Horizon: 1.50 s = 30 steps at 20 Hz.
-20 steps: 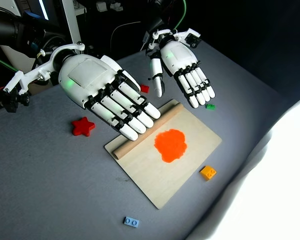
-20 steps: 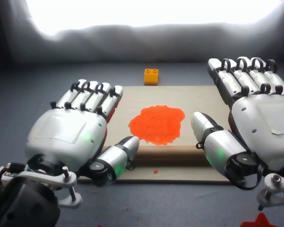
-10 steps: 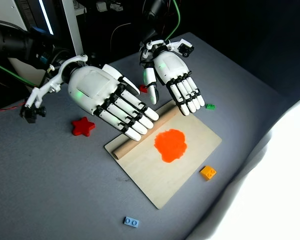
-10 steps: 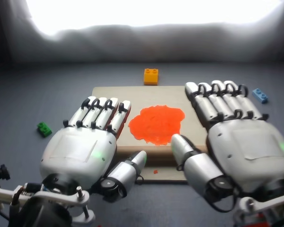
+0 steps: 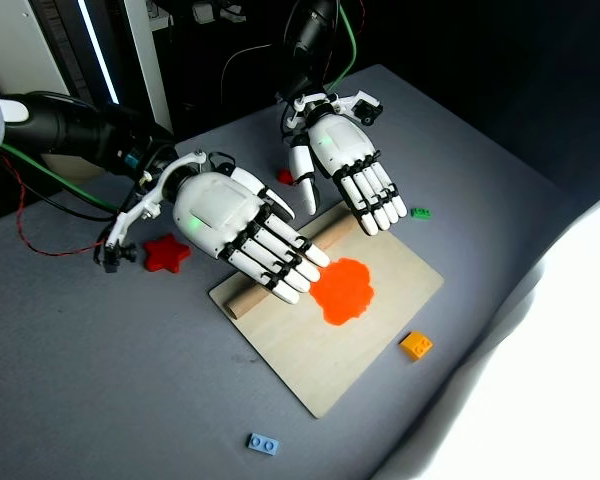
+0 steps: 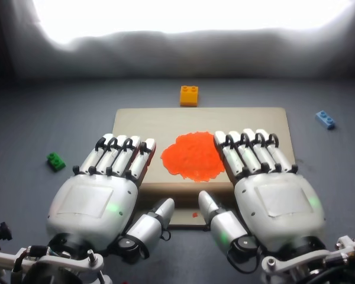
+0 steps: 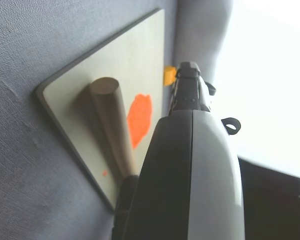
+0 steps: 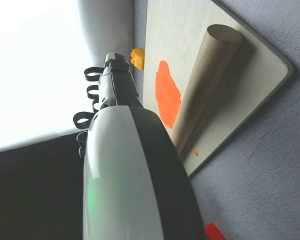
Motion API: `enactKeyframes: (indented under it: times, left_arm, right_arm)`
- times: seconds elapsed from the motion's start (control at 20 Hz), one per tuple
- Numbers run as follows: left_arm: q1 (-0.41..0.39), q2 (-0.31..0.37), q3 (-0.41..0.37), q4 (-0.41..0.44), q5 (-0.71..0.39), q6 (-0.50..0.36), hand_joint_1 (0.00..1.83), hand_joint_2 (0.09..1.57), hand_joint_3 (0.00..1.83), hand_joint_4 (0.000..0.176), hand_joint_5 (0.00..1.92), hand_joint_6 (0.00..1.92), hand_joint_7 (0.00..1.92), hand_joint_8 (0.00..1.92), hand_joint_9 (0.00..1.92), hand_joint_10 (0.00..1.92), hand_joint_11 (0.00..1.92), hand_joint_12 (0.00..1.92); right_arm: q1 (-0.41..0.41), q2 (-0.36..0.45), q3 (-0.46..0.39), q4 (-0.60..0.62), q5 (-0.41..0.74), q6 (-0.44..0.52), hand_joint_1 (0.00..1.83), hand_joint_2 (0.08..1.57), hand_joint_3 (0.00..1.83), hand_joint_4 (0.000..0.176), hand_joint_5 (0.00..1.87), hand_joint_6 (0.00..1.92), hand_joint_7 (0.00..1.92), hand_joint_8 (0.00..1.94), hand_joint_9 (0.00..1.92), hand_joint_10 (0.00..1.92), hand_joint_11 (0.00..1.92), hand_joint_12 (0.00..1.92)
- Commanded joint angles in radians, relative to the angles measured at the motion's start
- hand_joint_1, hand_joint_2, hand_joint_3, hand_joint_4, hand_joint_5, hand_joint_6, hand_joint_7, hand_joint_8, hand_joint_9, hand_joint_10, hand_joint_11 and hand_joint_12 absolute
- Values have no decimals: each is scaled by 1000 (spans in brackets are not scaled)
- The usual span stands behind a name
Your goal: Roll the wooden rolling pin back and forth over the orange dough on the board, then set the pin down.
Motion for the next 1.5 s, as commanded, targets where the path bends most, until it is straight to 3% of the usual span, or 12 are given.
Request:
enactKeyframes:
  times: [0.0,0.25,1.45]
  left_arm:
    - [3,-3,6,76,-103,-9,0,1461,29,0,20,3,17,2,0,0,0,0]
    - [5,-39,36,86,-103,-62,0,1467,28,0,3,0,4,0,0,0,0,0]
    - [6,-147,169,87,-99,-62,0,1479,14,0,0,0,0,0,0,0,0,0]
  right_arm:
    - [-3,-2,12,-82,68,2,0,1558,13,0,42,7,50,6,0,0,0,0]
    - [-18,-25,62,-71,50,3,0,1562,13,0,35,5,30,4,0,0,0,0]
    - [17,-40,99,7,11,8,0,1569,7,0,57,8,58,6,16,6,0,0]
